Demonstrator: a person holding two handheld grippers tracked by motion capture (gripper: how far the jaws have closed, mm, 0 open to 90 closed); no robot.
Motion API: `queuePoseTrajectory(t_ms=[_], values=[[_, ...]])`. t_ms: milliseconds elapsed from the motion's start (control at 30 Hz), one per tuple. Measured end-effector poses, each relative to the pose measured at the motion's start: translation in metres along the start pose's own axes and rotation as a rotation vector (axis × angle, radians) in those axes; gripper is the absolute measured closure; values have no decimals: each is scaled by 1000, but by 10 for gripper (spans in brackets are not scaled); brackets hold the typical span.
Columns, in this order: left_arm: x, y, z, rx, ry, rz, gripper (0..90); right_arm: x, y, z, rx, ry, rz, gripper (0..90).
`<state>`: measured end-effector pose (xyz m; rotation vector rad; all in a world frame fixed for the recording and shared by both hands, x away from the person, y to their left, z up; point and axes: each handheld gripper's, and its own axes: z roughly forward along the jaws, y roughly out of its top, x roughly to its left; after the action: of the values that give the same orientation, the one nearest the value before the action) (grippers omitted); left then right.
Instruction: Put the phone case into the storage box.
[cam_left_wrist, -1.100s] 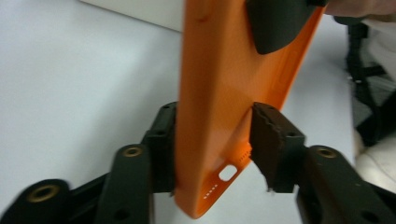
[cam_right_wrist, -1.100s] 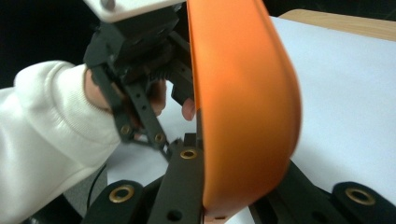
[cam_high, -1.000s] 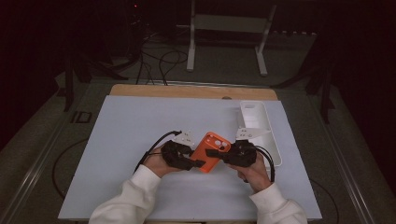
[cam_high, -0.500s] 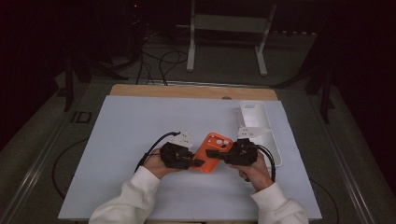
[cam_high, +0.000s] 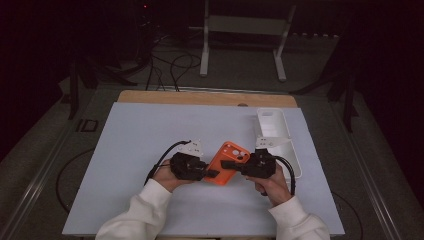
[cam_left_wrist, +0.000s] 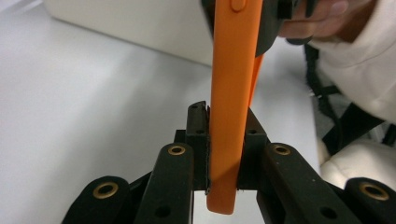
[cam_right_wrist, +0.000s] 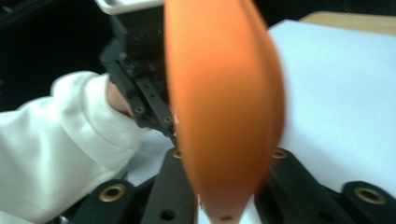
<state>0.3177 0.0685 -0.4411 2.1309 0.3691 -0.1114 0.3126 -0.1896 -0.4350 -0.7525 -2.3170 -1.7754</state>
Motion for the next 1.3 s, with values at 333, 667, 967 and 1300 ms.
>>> queuePoseTrajectory(t_ms=[333,667,967,1300], values=[[-1,0,1,-24,-36,-7,801,3,-1,-4,-34,21,-33,855],[-2,1,-3,-19,57,-1,807,5,1,1,-2,-99,-48,621],[-1,2,-10,-43,143,-9,806,7,2,0,18,-220,-22,406],[-2,2,-11,-45,228,-17,806,8,3,-3,15,-278,-17,306]])
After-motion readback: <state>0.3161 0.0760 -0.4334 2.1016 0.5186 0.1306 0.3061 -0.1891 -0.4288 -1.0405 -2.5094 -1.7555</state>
